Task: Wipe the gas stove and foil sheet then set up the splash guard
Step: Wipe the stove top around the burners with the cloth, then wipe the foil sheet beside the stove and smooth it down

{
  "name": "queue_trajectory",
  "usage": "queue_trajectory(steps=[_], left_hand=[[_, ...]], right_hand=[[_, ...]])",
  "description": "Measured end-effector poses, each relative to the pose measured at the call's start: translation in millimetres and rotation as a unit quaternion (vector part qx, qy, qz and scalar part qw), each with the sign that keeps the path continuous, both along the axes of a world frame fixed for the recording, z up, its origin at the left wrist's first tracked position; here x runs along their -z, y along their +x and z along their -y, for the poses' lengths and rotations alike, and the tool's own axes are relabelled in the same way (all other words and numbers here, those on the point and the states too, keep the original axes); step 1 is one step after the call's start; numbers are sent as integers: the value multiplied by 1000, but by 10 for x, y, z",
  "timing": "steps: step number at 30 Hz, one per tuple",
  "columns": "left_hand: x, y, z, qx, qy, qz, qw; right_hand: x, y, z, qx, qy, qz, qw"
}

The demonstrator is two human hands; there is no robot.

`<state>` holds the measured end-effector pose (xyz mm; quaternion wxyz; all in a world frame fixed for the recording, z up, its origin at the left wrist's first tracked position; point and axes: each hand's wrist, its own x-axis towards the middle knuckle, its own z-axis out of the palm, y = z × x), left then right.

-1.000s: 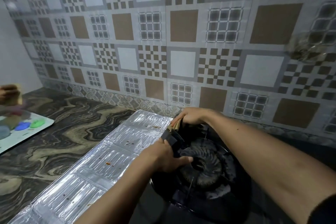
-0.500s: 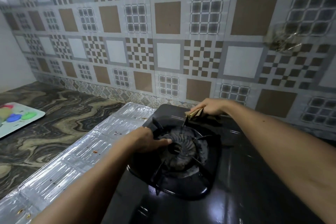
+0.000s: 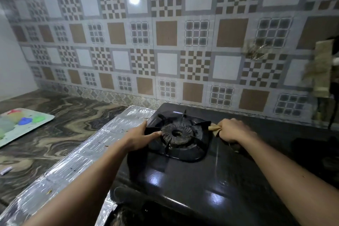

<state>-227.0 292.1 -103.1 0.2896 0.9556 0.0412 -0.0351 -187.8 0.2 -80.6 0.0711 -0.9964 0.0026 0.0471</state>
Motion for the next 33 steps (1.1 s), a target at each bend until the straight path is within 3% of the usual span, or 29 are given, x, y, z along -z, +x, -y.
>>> queue_trajectory(steps=[3,9,11,13,17,19,23,29,33], left_hand=[[11,-220,-61,17,-37,24,999],[-60,-581,-240,85,-93,33,991],[-95,-747,-359,99,-115,16,988],[-116,-915,-460,101,-195,8,976],[-190,-1169,-637,84,-389,-30,917],[-228,-1261,-778,67,-444,-21,893],[-269,-1326,-1055,12,-469,15,883],[-202,-1248,-1421,-67,-489,50,868],[-89,-1062,-1587,-81,-497,45,863]], right_hand=[[-139,-365,-230,4,-5,-52,999],[-434,-977,-601,26,139,-113,983],[-486,-1178,-774,8,239,-137,961],[-505,-1296,-1011,-42,328,-143,933],[-415,-1321,-1531,-107,471,-150,862],[-355,-1298,-1764,-134,488,-134,852],[-333,-1259,-2139,-173,481,-97,854],[-427,-1133,-2457,-247,433,-210,841],[-309,-826,-2693,-246,388,-206,864]])
